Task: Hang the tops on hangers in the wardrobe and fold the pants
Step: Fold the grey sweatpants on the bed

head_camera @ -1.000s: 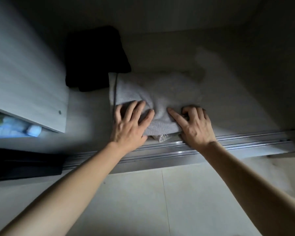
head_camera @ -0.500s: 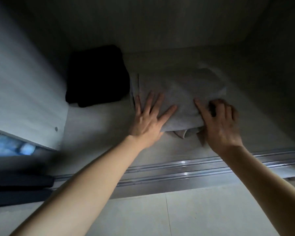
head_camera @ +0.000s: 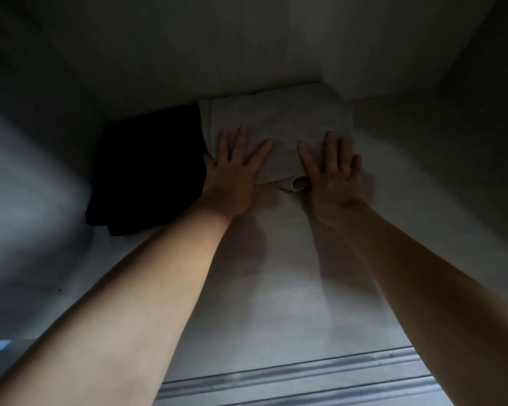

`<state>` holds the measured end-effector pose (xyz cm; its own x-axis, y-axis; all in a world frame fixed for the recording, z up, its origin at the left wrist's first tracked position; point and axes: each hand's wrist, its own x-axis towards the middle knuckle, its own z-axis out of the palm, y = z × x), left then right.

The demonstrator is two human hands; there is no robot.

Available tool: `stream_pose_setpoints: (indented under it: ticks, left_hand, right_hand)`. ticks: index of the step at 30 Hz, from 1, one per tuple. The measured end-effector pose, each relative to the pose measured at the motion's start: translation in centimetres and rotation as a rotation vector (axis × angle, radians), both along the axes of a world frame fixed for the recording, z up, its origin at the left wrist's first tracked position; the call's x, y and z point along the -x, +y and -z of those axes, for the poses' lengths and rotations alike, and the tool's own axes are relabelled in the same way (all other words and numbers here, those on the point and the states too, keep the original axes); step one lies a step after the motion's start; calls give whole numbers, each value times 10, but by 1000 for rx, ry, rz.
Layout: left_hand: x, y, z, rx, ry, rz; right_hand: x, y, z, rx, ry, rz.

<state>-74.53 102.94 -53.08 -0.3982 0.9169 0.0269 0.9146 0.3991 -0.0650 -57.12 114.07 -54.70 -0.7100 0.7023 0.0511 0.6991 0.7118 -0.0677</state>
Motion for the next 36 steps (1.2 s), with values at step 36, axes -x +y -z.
stream_pose_setpoints:
  ticks: [36]
  left_hand:
    - [-148, -262, -472, -123, -26, -102]
  right_hand:
    - [-149, -244, -492, 240, -1, 61]
